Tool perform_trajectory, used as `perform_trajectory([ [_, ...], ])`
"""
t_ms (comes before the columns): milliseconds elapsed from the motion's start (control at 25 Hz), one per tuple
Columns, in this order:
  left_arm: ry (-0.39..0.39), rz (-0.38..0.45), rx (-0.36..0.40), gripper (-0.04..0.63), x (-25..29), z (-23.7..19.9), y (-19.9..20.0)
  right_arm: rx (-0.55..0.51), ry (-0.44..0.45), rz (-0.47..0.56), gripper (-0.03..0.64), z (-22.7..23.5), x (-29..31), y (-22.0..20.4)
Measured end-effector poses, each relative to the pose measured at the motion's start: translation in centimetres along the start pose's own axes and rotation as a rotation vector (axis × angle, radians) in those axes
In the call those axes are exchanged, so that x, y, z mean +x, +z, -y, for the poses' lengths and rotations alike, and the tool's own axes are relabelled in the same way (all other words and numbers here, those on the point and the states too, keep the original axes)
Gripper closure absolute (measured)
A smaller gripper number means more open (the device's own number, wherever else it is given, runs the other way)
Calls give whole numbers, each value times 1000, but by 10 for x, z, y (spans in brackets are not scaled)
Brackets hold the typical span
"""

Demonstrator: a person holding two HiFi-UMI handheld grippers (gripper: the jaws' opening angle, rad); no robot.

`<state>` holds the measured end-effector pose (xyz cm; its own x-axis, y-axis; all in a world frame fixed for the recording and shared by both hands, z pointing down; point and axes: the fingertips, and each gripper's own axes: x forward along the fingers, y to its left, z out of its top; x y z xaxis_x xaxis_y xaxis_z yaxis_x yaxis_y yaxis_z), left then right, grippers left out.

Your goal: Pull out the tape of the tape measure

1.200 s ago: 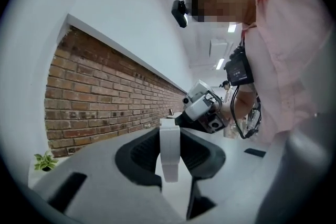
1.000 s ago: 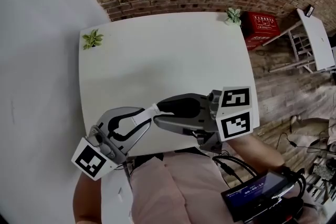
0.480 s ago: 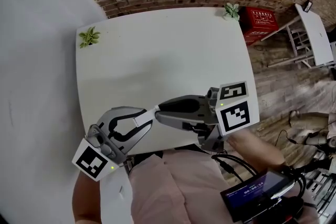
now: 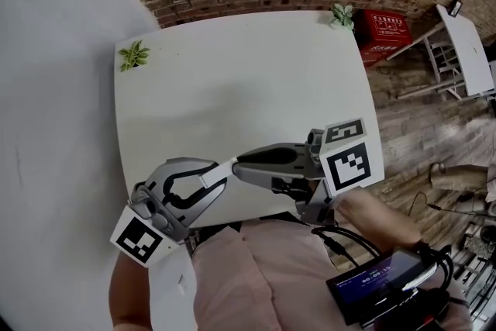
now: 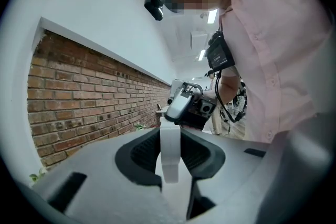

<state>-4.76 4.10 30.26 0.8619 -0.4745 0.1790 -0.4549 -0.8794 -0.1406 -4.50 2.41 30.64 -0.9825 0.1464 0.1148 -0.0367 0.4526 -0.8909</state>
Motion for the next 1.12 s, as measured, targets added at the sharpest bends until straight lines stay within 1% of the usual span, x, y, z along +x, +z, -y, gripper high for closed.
perform_trajectory([
  [160, -11, -2, -2, 494, -1, -1, 0, 25, 4, 1, 580, -1, 1, 1],
  [480, -22, -8, 5, 494, -5, 4, 0, 20, 1, 4, 581, -4, -2, -3],
  [640, -13, -36, -15, 494, -14, 2, -9, 24, -23, 36, 583, 4, -15, 4],
  [1120, -3, -60, -17, 494, -20, 3, -14, 21, -47, 59, 581, 8, -33, 7],
])
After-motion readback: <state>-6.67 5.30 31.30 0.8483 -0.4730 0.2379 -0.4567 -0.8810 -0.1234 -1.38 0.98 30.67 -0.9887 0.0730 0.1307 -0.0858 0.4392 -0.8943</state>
